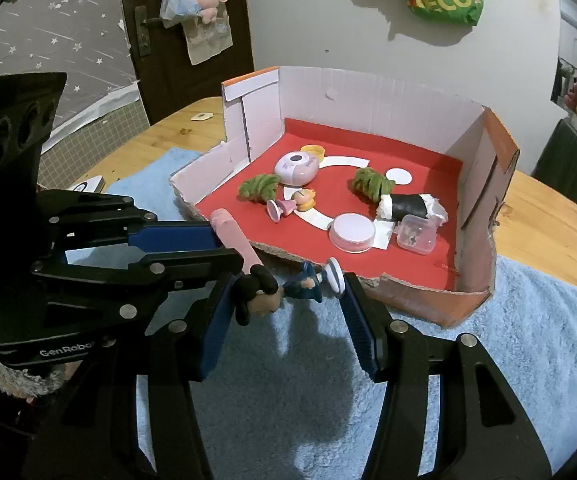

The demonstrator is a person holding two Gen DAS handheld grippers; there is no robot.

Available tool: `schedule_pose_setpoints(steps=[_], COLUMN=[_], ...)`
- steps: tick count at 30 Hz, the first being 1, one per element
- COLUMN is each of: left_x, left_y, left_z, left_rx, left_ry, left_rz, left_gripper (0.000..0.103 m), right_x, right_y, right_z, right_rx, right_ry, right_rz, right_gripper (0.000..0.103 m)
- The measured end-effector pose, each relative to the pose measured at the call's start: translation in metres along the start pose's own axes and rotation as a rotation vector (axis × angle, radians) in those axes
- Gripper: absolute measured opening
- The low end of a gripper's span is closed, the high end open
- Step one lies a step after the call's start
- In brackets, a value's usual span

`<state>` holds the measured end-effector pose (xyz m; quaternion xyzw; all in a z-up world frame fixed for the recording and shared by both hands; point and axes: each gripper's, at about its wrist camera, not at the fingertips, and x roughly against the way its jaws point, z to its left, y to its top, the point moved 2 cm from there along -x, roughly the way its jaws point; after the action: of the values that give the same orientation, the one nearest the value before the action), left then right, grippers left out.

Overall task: Organize objects
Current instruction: 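Lift and carry the clothespin and figurine with both grippers into the box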

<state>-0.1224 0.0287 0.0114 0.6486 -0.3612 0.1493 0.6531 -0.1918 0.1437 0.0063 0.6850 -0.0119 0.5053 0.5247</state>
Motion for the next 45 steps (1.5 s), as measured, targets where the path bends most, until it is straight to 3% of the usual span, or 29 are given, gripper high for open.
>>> schedule_pose_setpoints(steps=[19,32,37,45], left_x=[0.022,0.010,0.000,-0.018], left_y=[0.016,0.036,0.038,0.030], left_z=[0.007,0.031,0.039,0.045], left_rx=[0.004,0.025,0.036,0.047], left_ry=[0.024,0.073,0.076,0.069], left_rz=[-0.062,-0.074,-0.062,-0.006], left_gripper=[0.020,0.020,0.020,0.020], right_x=[0.012,0.000,-0.014,-0.043], right_y=[0.012,0.032,0.035,0.031], right_z=[-0.001,-0.027,-0.038,-0.057], right_rx=[-0.005,-0.056,-0.079,-0.124], right_ry=[-0.005,-0.051,-0.069,-0.050], right_rz=[-0.035,-0.047,-0.008,0.132], right_gripper=[0.052,0.052,0.052,0.052])
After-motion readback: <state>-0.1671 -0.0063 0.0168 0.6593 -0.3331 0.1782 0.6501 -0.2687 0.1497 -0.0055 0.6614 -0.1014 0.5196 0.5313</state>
